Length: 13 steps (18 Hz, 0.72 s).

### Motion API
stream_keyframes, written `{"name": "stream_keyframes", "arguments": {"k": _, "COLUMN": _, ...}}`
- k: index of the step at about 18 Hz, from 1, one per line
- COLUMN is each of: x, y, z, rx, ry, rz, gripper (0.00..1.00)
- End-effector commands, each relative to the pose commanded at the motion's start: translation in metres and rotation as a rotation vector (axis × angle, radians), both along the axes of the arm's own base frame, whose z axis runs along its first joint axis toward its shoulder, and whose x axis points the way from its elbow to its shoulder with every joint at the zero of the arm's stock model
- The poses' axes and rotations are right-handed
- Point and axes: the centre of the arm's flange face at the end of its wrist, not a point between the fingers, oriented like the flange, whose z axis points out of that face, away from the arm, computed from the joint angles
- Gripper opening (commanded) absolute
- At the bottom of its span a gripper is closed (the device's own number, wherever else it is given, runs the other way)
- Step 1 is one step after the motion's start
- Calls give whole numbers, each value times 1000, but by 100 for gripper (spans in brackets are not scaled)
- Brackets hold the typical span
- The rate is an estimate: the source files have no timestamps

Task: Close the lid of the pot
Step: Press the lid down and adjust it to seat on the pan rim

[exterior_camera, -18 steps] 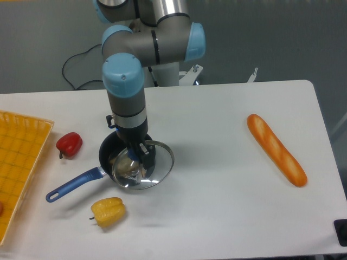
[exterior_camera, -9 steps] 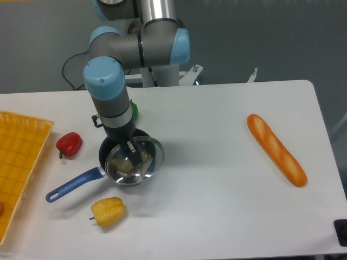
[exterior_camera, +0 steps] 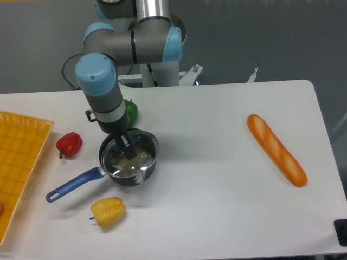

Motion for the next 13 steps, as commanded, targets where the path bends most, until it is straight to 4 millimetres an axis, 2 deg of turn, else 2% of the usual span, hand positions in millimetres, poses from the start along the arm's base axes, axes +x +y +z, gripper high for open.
{"name": "stream_keyframes", "arguments": {"k": 5, "x": 1, "y": -2, "z": -9, "rx": -14, "ry": -9, "rz": -3, "gripper": 44}}
{"name": "stream_keyframes", "arguments": {"k": 13, "x": 1, "y": -2, "z": -12, "rx": -31, "ry": 8, "rz": -4, "gripper": 44}}
